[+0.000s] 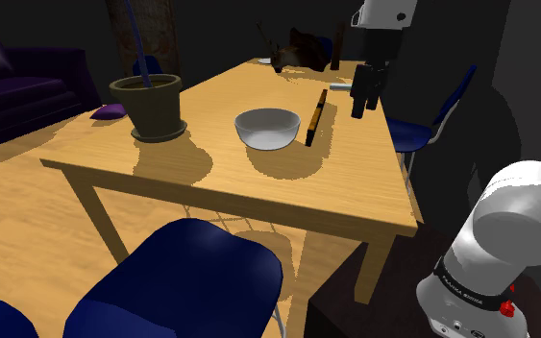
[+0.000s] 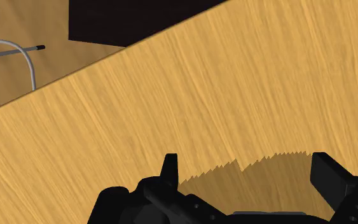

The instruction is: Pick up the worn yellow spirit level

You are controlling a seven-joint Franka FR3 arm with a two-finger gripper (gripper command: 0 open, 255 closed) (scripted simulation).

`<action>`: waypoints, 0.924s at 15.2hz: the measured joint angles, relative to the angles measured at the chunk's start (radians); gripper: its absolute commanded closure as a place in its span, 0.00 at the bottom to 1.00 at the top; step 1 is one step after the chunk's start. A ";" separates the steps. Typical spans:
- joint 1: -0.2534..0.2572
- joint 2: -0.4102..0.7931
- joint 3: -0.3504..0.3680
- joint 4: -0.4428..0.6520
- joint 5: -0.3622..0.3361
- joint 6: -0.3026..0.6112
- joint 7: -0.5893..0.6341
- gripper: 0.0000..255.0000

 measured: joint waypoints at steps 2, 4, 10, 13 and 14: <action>-0.009 0.015 0.006 0.007 0.004 0.007 0.022 0.00; -0.039 0.086 0.023 0.045 0.016 0.037 0.101 0.00; -0.139 0.315 0.073 0.202 0.038 0.103 0.403 0.00; -0.186 0.412 0.081 0.268 0.037 0.131 0.551 0.00; -0.202 0.455 0.081 0.304 0.034 0.136 0.598 0.00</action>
